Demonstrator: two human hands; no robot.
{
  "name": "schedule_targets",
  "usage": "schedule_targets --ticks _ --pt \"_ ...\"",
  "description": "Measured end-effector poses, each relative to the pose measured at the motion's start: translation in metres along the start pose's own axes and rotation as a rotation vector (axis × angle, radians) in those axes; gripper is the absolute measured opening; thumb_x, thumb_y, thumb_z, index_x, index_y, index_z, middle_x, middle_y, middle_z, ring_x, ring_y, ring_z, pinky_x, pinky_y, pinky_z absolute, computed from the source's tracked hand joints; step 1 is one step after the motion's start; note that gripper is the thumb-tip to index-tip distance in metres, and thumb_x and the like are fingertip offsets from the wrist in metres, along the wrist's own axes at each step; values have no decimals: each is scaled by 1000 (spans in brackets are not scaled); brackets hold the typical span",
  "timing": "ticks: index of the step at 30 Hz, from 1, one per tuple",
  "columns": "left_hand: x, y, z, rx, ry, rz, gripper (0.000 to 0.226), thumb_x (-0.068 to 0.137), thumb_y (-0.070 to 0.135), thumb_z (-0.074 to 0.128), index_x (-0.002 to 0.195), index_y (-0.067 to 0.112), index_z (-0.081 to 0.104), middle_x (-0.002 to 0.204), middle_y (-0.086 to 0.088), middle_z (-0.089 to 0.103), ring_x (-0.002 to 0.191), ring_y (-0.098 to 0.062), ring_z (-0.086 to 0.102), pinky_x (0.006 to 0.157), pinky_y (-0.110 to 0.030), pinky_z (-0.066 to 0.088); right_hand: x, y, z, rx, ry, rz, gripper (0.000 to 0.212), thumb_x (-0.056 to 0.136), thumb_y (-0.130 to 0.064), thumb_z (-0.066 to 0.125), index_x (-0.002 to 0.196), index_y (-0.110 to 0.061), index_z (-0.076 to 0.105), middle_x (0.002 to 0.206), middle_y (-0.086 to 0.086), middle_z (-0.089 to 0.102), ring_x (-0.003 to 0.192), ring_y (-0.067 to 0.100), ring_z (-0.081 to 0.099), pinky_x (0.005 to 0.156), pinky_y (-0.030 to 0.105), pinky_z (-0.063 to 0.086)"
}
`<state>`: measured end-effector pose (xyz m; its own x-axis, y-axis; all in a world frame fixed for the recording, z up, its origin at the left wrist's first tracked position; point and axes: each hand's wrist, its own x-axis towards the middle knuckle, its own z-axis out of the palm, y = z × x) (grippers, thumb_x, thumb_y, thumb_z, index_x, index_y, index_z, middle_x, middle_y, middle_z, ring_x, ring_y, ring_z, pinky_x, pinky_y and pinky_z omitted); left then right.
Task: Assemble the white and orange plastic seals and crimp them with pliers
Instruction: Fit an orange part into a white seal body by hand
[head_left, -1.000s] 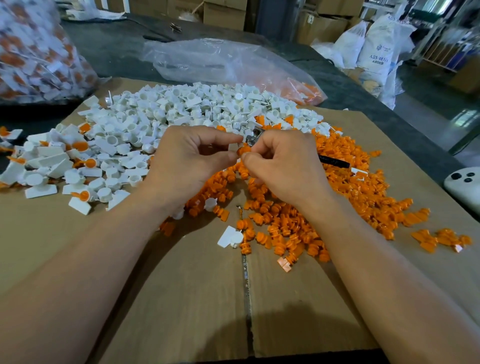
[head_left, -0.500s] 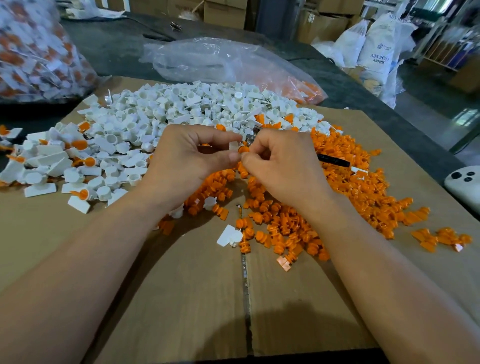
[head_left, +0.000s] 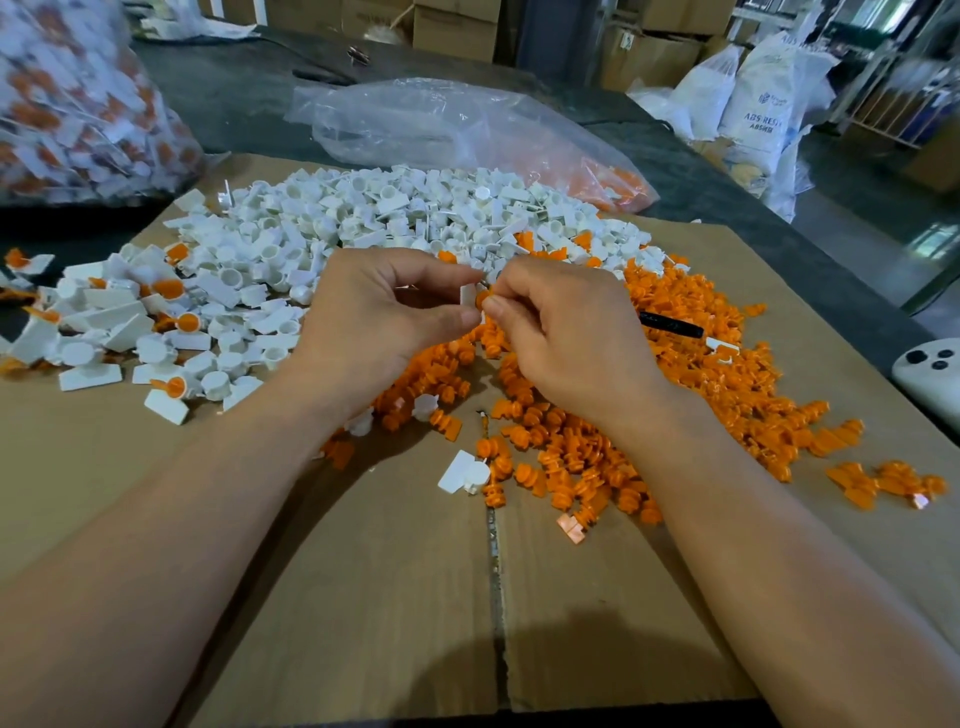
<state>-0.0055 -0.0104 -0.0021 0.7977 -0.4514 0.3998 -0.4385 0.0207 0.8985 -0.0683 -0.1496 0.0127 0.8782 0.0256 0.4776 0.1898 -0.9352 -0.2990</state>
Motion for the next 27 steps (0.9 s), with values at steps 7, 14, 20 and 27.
schedule_targets --ticks 7,14,20,27 --pt "-3 0 1 7 9 20 31 69 -1 74 78 27 67 66 25 67 67 5 65 64 -9 50 2 -2 0 221 -22 132 27 92 -20 53 82 5 59 72 21 63 68 33 61 67 50 47" --pt "-3 -1 -1 12 36 6 29 71 -2 74 78 25 68 68 18 68 66 2 65 68 -13 53 -1 0 1 125 -6 11 19 91 -19 55 80 -4 60 66 9 58 61 24 52 58 42 44" --pt "-5 0 2 0 54 36 29 75 1 72 86 28 68 82 11 68 78 -7 66 81 -28 56 2 -1 3 423 -66 319 29 94 -18 48 68 -9 58 52 -1 59 47 11 60 51 26 52" --pt "-5 -3 0 20 38 31 29 72 2 74 82 29 68 78 16 67 77 -3 65 79 -24 54 4 1 1 757 -212 500 30 96 -16 46 68 -12 55 45 -4 56 41 9 56 42 20 46"
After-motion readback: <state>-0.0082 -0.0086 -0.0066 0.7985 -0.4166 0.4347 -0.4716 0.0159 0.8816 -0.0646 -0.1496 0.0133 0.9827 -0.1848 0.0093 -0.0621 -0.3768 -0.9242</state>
